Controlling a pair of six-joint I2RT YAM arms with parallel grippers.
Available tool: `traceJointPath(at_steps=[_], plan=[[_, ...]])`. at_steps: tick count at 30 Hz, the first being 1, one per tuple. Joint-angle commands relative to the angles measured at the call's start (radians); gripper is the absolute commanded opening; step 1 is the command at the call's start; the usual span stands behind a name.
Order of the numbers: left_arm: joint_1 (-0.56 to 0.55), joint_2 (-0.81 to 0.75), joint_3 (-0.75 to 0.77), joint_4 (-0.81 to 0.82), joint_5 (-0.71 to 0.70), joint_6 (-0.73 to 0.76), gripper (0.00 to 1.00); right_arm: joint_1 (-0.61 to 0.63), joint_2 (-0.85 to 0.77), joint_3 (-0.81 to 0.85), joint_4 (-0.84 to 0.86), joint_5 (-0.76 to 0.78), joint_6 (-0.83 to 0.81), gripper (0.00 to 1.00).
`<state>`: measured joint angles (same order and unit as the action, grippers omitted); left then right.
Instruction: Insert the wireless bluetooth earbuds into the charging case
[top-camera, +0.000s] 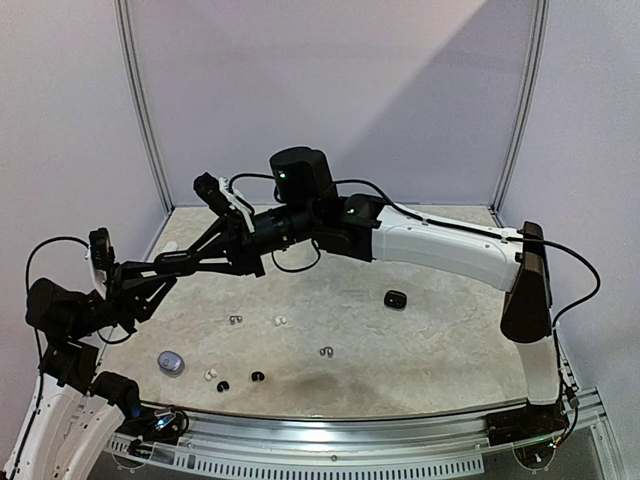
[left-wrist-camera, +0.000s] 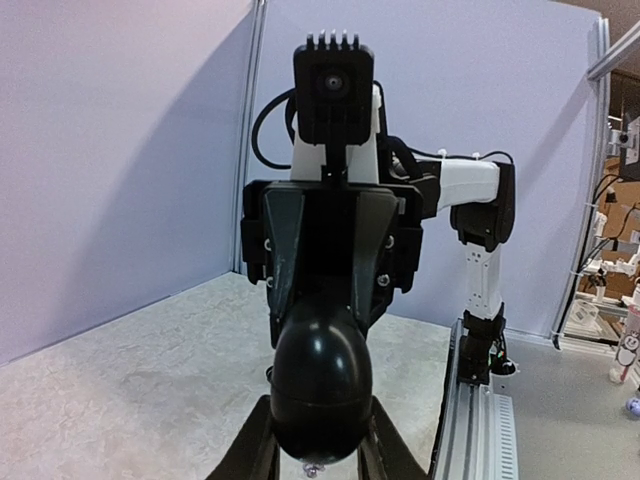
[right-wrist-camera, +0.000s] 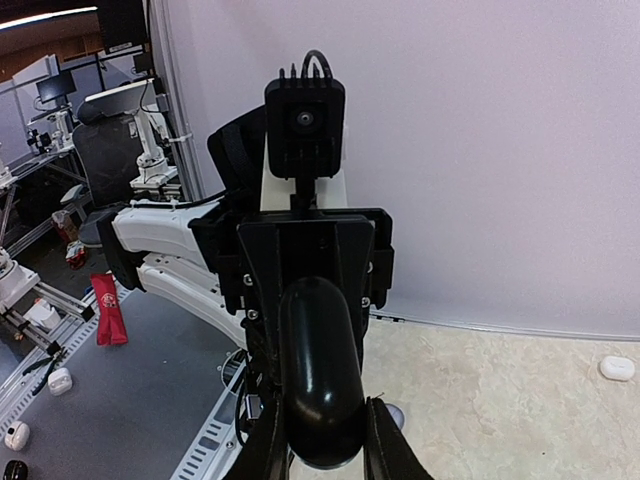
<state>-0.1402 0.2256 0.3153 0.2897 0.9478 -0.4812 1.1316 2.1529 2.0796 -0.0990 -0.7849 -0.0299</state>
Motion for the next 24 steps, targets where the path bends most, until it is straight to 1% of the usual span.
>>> traceJointPath(at_steps=[1,4,6,8,11,24], plan=[[0.001,0.011,0.002,0.008,-0.014,-0.004,0.0,0.008,-0.024,-0.017,0.003,0.025,-0.037,0.16],[0.001,-0.007,0.017,-0.063,-0.009,0.125,0.0,0.015,-0.021,-0.016,-0.013,0.061,-0.064,0.37],[0.001,-0.019,0.031,-0.115,-0.021,0.2,0.0,0.021,-0.018,-0.012,-0.019,0.074,-0.083,0.43],[0.0,-0.017,0.036,-0.115,-0.025,0.208,0.0,0.023,-0.011,-0.003,-0.029,0.082,-0.093,0.46],[-0.003,-0.014,0.035,-0.118,-0.007,0.209,0.0,0.025,-0.003,0.002,-0.032,0.098,-0.095,0.47],[-0.015,-0.026,0.058,-0.206,0.044,0.327,0.0,0.025,0.025,0.048,-0.092,0.227,-0.113,0.44]])
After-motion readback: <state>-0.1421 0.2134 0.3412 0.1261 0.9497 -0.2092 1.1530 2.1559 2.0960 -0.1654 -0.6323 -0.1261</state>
